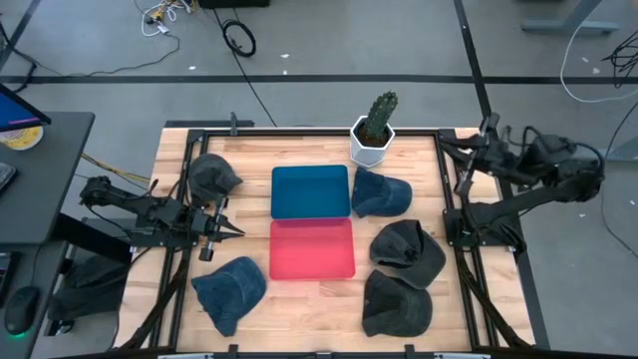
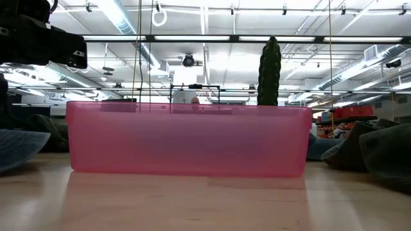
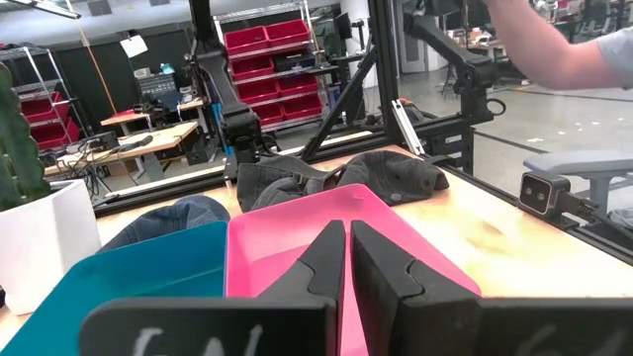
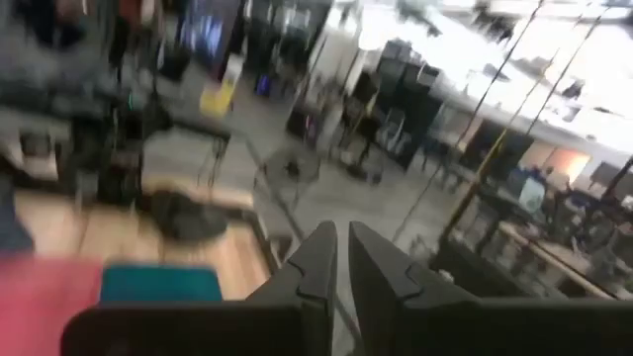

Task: Pick & Place hat
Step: Put the top blue cap into the blue bin

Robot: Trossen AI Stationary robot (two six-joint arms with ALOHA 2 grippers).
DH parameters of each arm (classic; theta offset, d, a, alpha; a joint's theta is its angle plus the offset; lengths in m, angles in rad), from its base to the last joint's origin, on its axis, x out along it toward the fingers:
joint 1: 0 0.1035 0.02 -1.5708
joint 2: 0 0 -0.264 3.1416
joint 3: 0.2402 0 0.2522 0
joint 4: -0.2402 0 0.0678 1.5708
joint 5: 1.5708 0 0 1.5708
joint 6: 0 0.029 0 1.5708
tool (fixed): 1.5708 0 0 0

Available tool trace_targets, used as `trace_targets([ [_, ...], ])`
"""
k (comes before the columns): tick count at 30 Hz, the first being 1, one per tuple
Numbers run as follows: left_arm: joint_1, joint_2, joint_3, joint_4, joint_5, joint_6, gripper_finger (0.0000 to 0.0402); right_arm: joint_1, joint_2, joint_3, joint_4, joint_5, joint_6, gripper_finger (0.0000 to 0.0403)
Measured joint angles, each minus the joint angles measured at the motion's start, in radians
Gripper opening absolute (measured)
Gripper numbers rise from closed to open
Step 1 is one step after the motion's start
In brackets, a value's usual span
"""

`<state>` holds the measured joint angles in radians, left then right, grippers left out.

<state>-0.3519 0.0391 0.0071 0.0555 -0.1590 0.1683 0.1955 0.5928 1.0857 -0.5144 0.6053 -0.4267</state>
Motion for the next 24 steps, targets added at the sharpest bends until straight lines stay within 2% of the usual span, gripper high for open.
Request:
trace_targets([
  [7, 0.000, 0.000, 0.000, 0.000, 0.000, 0.000, 0.0026, -0.013, 0.197, 0.196, -0.318, 0.005, 0.038, 0.0036],
  [14, 0.000, 0.000, 0.000, 0.000, 0.000, 0.000, 0.0025, -0.037, 0.361, 0.226, -0.543, -0.007, 0.088, 0.0036],
  [17, 0.000, 0.000, 0.000, 0.000, 0.000, 0.000, 0.0025, -0.072, 0.414, 0.210, -0.604, -0.085, 0.106, 0.0036],
  [24, 0.000, 0.000, 0.000, 0.000, 0.000, 0.000, 0.0026, -0.199, 0.528, 0.128, -0.580, -0.344, 0.102, 0.0036],
])
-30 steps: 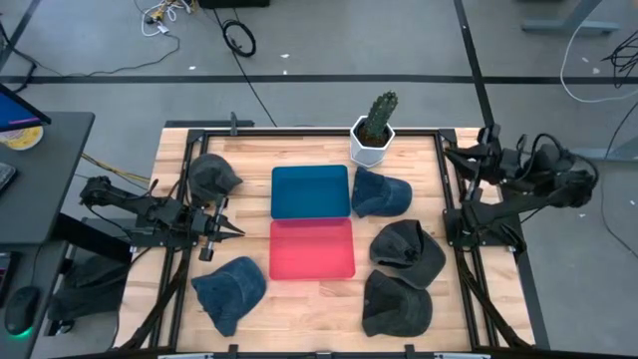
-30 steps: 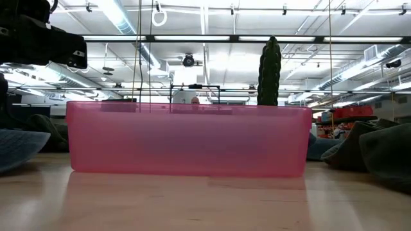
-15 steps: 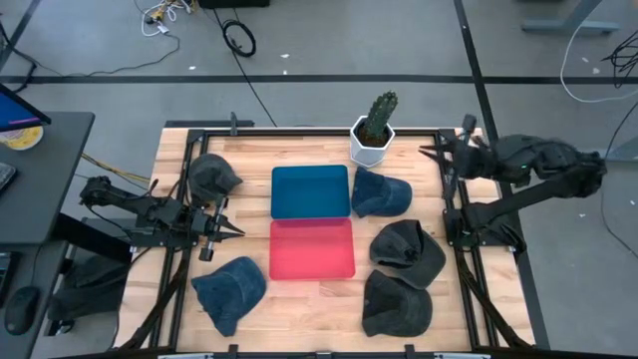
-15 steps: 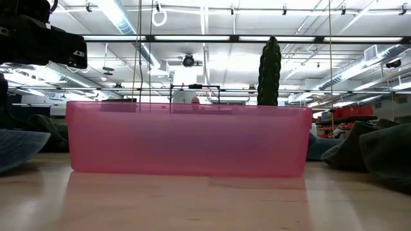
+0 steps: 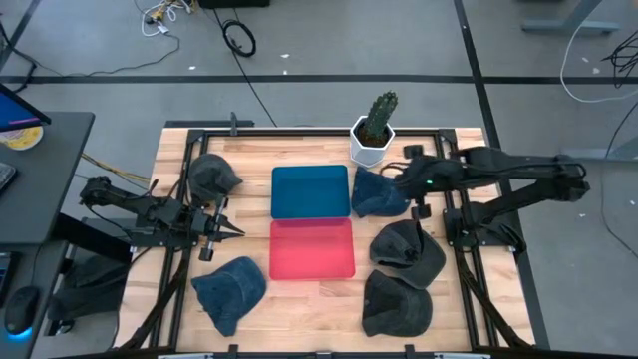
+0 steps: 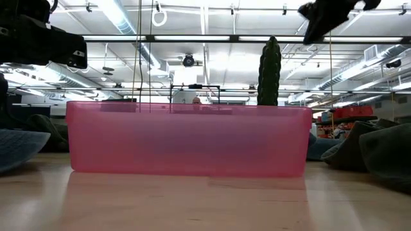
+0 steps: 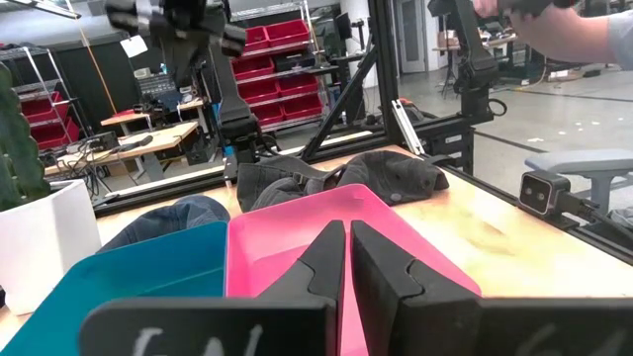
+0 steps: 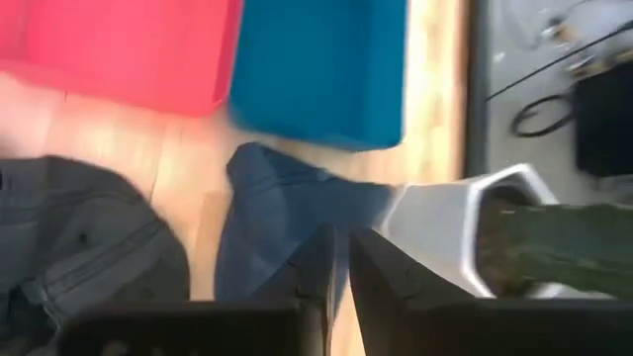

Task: Pick & Place hat
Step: Put the top blue cap into the blue bin

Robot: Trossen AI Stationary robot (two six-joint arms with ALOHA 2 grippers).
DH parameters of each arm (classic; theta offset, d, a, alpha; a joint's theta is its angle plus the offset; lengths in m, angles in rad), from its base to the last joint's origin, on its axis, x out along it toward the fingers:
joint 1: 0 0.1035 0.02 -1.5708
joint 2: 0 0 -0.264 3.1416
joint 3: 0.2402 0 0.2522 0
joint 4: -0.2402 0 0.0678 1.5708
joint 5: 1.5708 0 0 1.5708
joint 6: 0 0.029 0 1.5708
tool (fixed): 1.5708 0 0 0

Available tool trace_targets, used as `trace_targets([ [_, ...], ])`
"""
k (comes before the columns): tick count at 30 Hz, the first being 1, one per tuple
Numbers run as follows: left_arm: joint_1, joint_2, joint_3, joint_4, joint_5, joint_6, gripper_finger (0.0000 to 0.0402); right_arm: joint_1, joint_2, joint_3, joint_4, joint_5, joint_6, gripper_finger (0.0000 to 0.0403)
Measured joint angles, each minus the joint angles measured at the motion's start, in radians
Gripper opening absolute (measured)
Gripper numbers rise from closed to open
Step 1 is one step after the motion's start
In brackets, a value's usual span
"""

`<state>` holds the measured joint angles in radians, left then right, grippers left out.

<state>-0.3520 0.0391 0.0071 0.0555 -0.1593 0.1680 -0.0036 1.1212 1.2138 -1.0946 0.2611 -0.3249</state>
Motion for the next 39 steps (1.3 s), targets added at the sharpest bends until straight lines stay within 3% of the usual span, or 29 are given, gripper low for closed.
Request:
trace_targets([
  [12, 0.000, 0.000, 0.000, 0.000, 0.000, 0.000, 0.0026, -0.127, 0.169, -0.138, 0.094, -0.127, -0.058, 0.0053],
  [24, 0.000, 0.000, 0.000, 0.000, 0.000, 0.000, 0.0026, -0.148, 0.305, -0.207, 0.191, -0.139, -0.106, 0.0201],
  [29, 0.000, 0.000, 0.000, 0.000, 0.000, 0.000, 0.0026, -0.148, 0.361, -0.249, 0.234, -0.147, -0.104, 0.0245],
  [39, 0.000, 0.000, 0.000, 0.000, 0.000, 0.000, 0.0026, -0.157, 0.420, -0.357, 0.382, -0.148, -0.116, 0.0249],
])
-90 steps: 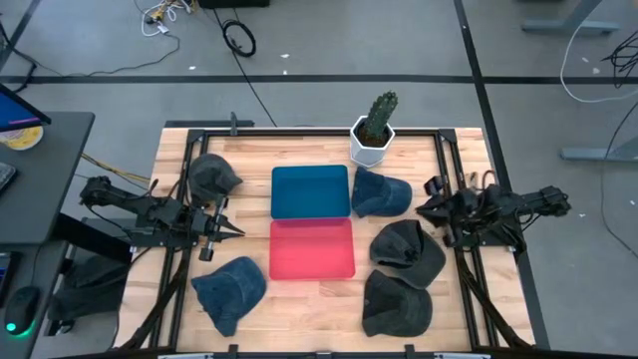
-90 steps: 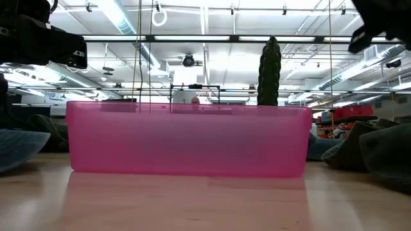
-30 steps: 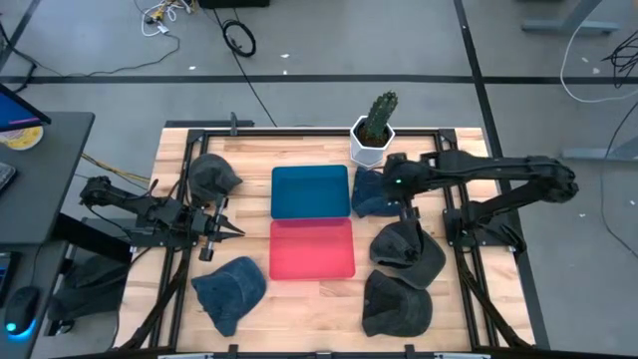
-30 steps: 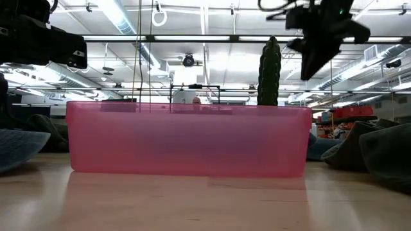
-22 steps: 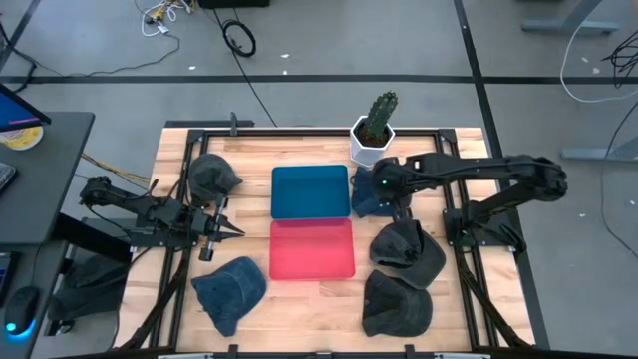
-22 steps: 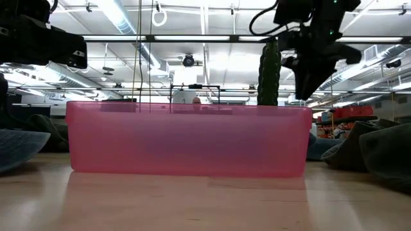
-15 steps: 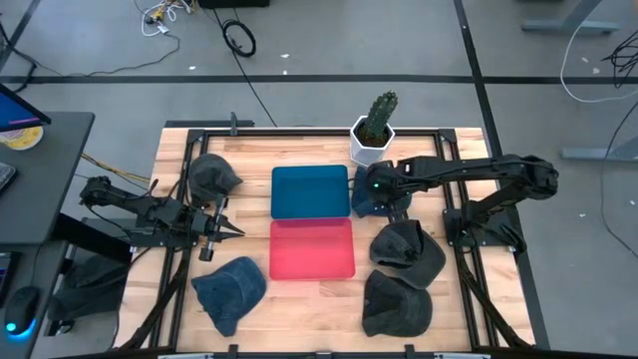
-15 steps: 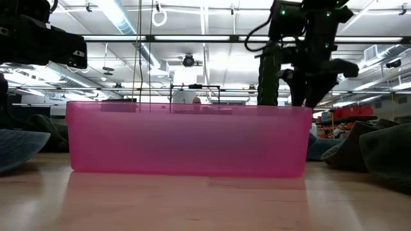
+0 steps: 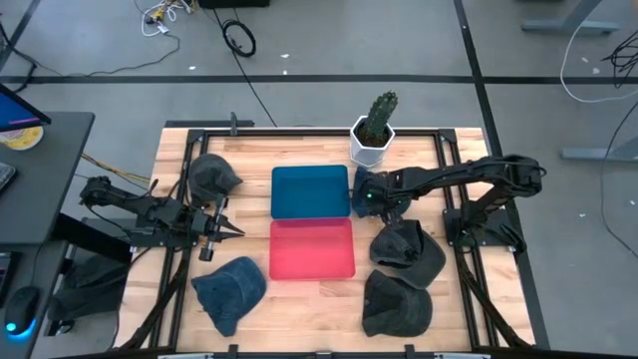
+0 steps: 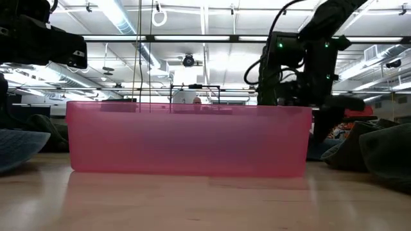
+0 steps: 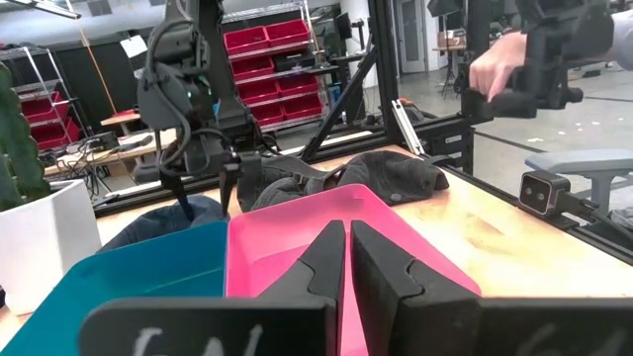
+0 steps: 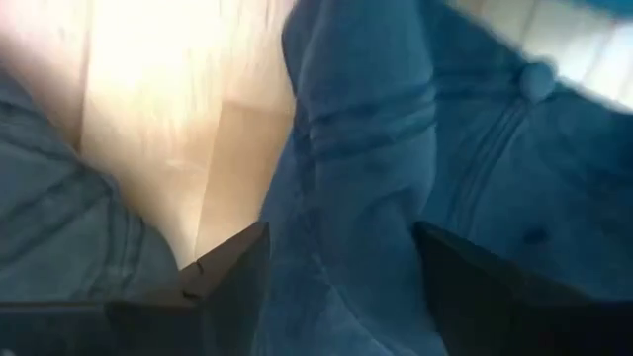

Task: Pick & Place hat
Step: Put the top blue cap into the blue bin

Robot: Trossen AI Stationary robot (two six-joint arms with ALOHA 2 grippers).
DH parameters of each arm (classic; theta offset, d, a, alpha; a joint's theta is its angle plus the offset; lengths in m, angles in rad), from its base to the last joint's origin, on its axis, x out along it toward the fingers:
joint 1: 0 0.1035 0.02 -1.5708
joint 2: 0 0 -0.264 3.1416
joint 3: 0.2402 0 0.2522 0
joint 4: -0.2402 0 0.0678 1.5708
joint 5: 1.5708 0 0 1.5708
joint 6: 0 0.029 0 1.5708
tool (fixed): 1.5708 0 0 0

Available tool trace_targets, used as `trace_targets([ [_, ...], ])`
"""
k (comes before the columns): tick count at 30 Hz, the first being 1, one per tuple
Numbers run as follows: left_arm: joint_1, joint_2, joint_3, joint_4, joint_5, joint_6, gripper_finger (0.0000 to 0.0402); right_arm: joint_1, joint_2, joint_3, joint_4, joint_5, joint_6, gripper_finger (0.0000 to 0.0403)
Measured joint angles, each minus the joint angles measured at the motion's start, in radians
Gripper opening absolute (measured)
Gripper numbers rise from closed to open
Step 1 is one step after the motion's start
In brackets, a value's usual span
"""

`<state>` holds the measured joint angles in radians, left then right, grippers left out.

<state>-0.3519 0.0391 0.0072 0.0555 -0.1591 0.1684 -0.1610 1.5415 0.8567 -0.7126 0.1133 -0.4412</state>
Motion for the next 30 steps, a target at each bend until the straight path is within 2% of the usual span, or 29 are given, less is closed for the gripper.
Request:
trace_targets([
  [3, 0.000, 0.000, 0.000, 0.000, 0.000, 0.000, 0.0026, -0.009, 0.003, -0.023, 0.011, 0.001, 0.013, 0.0239],
  [6, 0.000, 0.000, 0.000, 0.000, 0.000, 0.000, 0.0025, -0.019, 0.003, -0.030, 0.015, 0.000, 0.024, 0.0207],
  [9, 0.000, 0.000, 0.000, 0.000, 0.000, 0.000, 0.0026, -0.027, 0.003, -0.030, 0.014, 0.000, 0.026, 0.0141],
  [12, 0.000, 0.000, 0.000, 0.000, 0.000, 0.000, 0.0026, -0.032, 0.001, -0.027, 0.007, 0.010, 0.023, 0.0048],
  [14, 0.000, 0.000, 0.000, 0.000, 0.000, 0.000, 0.0026, -0.032, 0.001, -0.018, -0.010, 0.036, 0.016, 0.0017],
  [18, 0.000, 0.000, 0.000, 0.000, 0.000, 0.000, 0.0026, -0.032, 0.000, 0.012, -0.084, 0.114, 0.023, 0.0028],
  [20, 0.000, 0.000, 0.000, 0.000, 0.000, 0.000, 0.0026, -0.032, -0.001, 0.039, -0.146, 0.138, 0.031, 0.0020],
  [23, 0.000, 0.000, 0.000, 0.000, 0.000, 0.000, 0.0026, -0.032, -0.005, 0.092, -0.231, 0.143, 0.058, 0.0008],
  [30, 0.000, 0.000, 0.000, 0.000, 0.000, 0.000, 0.0026, 0.000, -0.017, 0.223, -0.341, 0.171, 0.122, 0.0010],
])
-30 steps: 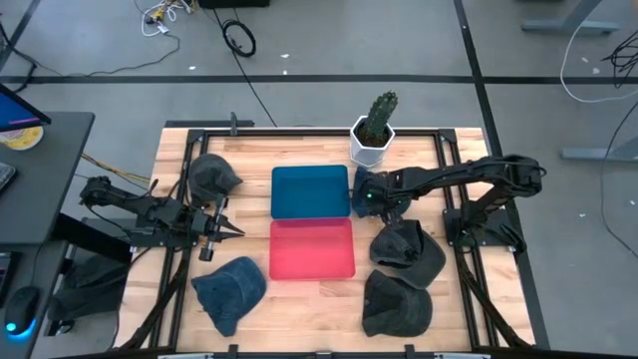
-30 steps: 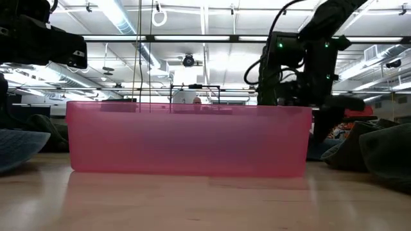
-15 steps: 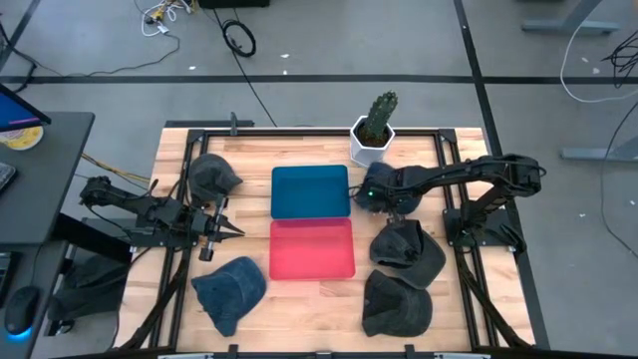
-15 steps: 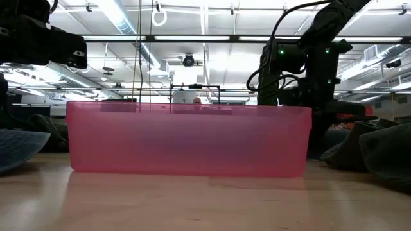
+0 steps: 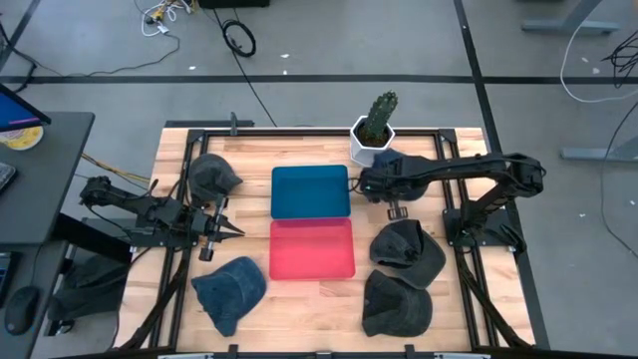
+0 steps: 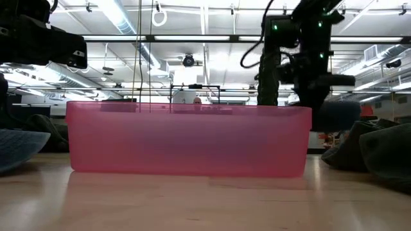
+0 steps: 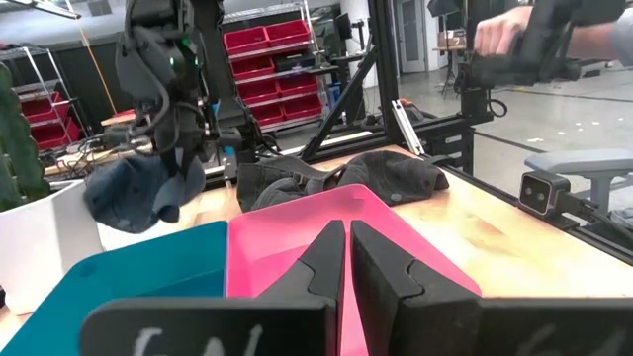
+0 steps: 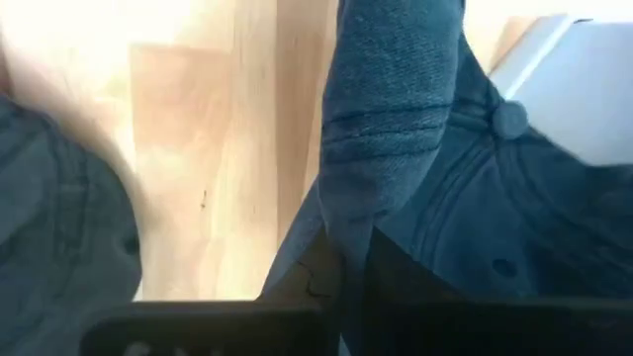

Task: Pick & Place hat
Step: Put the top blue cap into the blue bin

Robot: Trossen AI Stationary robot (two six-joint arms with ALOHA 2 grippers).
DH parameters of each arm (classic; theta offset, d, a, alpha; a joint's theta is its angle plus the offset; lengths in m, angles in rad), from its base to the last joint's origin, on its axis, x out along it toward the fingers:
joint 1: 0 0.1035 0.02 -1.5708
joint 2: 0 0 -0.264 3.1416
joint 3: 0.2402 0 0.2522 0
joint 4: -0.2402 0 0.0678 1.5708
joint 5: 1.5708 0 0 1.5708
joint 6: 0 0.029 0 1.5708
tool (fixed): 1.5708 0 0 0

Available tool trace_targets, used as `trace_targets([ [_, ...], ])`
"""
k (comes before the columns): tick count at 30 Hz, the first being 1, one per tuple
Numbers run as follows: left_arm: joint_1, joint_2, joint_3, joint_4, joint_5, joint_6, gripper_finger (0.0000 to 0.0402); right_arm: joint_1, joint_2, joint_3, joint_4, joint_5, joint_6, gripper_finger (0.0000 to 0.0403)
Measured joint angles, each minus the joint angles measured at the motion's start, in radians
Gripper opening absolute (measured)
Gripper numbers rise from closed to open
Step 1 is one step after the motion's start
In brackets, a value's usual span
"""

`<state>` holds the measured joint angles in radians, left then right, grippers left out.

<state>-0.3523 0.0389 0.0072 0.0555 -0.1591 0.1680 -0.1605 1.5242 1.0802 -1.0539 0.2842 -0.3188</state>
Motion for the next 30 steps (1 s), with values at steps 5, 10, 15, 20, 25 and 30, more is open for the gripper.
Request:
trace_targets([
  [5, 0.000, 0.000, 0.000, 0.000, 0.000, 0.000, 0.0025, 0.046, 0.000, 0.101, -0.027, -0.004, 0.021, 0.0009],
  [10, 0.000, 0.000, 0.000, 0.000, 0.000, 0.000, 0.0026, 0.078, -0.001, 0.195, 0.028, -0.004, 0.003, 0.0009],
  [15, 0.000, 0.000, 0.000, 0.000, 0.000, 0.000, 0.0026, 0.094, 0.000, 0.247, 0.172, -0.007, -0.062, 0.0009],
  [20, 0.000, 0.000, 0.000, 0.000, 0.000, 0.000, 0.0026, 0.094, 0.018, 0.250, 0.274, -0.016, -0.127, 0.0009],
  [25, 0.000, 0.000, 0.000, 0.000, 0.000, 0.000, 0.0026, 0.092, 0.060, 0.250, 0.366, -0.034, -0.146, 0.0009],
  [30, 0.000, 0.000, 0.000, 0.000, 0.000, 0.000, 0.0025, 0.093, 0.118, 0.250, 0.449, -0.111, -0.193, 0.0009],
])
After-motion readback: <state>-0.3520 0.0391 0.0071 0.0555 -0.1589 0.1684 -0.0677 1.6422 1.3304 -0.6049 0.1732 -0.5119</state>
